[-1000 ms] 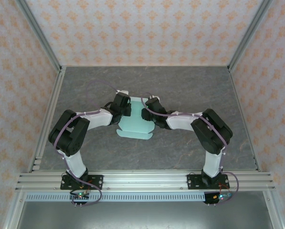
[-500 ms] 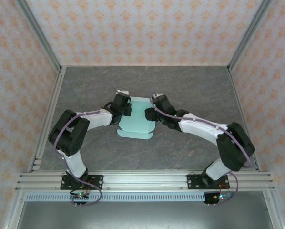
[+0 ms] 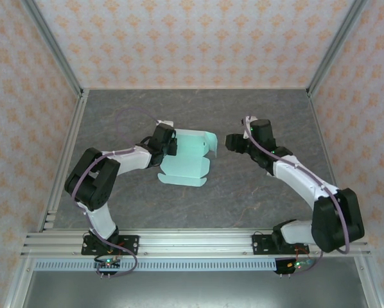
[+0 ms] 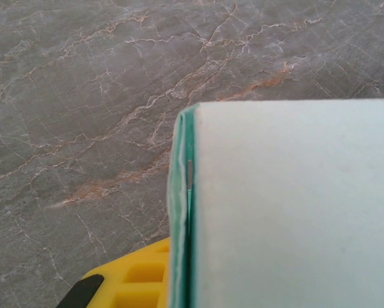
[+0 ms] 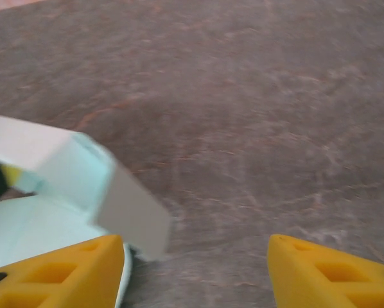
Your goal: Fold the paper box
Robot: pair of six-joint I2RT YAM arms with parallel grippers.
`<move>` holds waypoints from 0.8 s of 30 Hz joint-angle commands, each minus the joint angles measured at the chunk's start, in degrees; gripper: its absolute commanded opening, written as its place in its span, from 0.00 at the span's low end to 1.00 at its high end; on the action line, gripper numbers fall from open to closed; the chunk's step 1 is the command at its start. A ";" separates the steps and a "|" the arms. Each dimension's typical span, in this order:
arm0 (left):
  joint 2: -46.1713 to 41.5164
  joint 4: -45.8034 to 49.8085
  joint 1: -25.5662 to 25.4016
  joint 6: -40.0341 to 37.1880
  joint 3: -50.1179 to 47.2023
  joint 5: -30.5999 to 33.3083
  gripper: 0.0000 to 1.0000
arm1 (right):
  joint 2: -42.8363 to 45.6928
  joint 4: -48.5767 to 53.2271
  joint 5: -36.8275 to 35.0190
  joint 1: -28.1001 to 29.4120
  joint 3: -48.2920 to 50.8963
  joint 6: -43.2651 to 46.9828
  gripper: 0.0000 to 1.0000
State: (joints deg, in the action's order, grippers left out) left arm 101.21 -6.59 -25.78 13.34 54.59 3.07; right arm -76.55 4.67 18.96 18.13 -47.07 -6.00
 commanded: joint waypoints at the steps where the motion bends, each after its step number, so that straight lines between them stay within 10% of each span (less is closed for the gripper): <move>1: -2.73 1.05 0.00 -1.04 1.08 0.60 0.00 | -3.65 -0.94 0.57 -2.07 -0.86 -1.00 0.60; 14: -4.56 1.32 0.03 -1.35 0.45 0.91 0.00 | -14.48 -1.68 18.60 -3.59 -5.53 11.20 0.60; 24: -3.65 1.51 0.03 -1.57 0.53 1.22 0.00 | -8.85 -0.44 28.22 -4.22 -3.78 20.41 0.85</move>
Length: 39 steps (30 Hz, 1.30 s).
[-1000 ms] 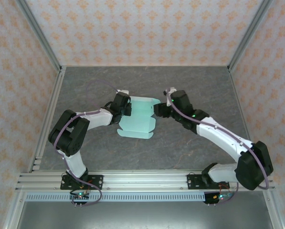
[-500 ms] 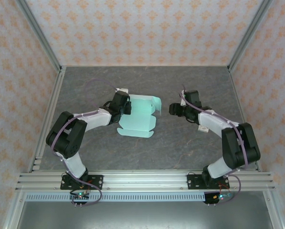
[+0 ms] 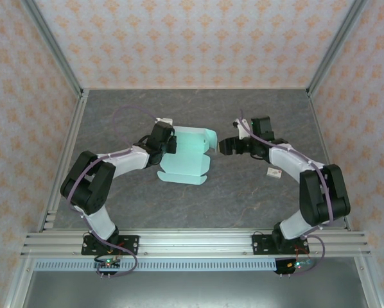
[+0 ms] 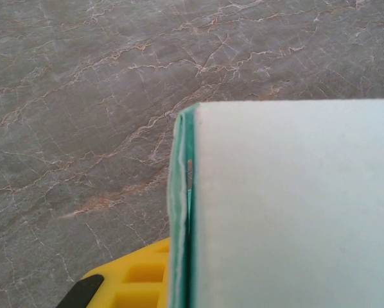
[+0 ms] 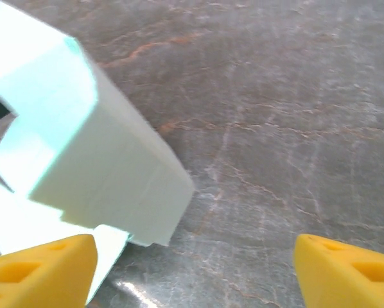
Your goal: Fold the paper box
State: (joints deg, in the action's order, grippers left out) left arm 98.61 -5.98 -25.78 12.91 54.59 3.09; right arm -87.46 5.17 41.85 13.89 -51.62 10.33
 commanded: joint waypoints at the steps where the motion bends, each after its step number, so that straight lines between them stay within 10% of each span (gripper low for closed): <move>1: -1.13 0.81 0.03 -1.13 0.44 1.29 0.00 | 2.34 -2.94 6.29 0.22 1.61 3.97 0.87; 39: -0.08 0.70 0.07 -0.87 0.87 -0.17 0.00 | -9.17 -19.36 9.09 9.09 0.33 4.82 0.80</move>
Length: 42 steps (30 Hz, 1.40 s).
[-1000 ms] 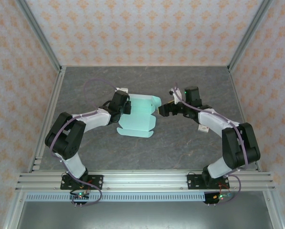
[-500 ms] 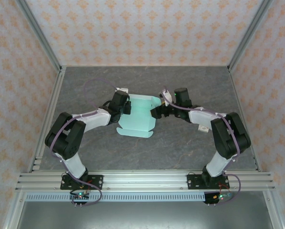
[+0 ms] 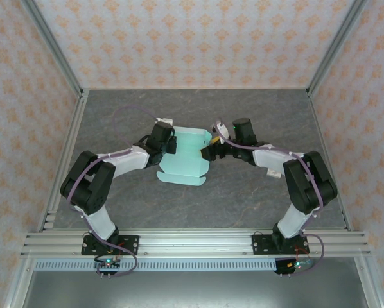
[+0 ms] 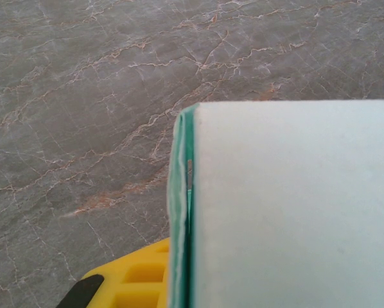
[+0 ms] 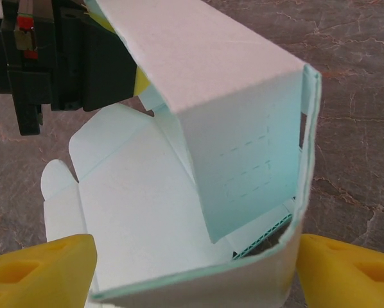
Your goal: Fold the paper box
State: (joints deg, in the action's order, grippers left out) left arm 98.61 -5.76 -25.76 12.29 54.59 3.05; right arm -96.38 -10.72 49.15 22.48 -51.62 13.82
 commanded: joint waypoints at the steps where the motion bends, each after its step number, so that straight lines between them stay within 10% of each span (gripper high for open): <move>1: -0.08 0.56 0.09 -0.26 0.96 -0.12 0.00 | -0.58 -3.66 1.83 0.55 0.22 1.23 0.79; 27: -0.33 1.44 0.09 -0.17 1.44 -0.25 0.00 | -4.47 -3.25 3.08 1.86 -2.83 2.34 0.66; 42: -0.70 1.19 0.09 -0.28 1.12 -1.18 0.00 | -5.75 -5.18 -7.71 2.78 -5.25 -2.26 0.49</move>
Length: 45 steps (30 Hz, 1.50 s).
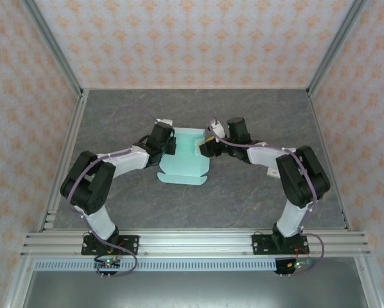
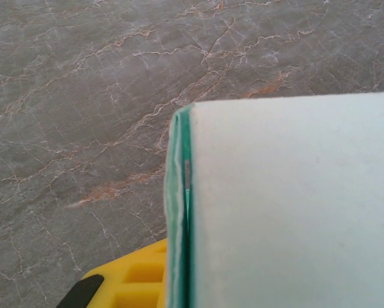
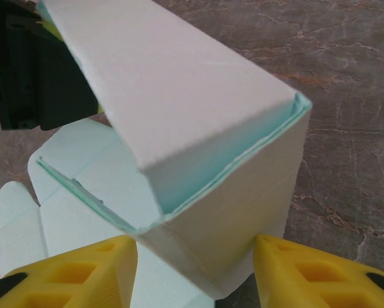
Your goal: Fold the paper box
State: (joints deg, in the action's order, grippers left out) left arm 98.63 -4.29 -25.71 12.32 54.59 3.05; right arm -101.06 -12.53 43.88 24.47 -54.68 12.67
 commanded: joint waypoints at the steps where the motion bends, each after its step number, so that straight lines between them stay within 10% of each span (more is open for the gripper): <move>1: -0.72 -0.23 0.09 -0.36 1.21 -1.30 0.00 | -1.22 -3.42 -2.84 1.09 -2.44 -1.09 0.48; 12: -0.73 -0.14 0.05 -0.35 1.22 -2.00 0.00 | -2.06 -7.02 -13.79 3.82 -2.97 -3.83 0.36; 25: 0.09 0.16 0.05 0.07 1.65 -2.44 0.00 | -3.11 -0.03 -49.47 12.00 -7.22 -13.52 0.23; 45: 0.08 0.33 -0.04 1.31 1.77 -3.49 0.00 | -10.61 15.84 -79.38 19.83 -18.63 -29.43 0.18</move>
State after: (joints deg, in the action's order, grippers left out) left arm 98.63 -4.67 -25.02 14.00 55.37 1.52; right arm -110.26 0.47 -27.33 44.49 -71.09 -12.27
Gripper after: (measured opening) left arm 0.096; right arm 0.178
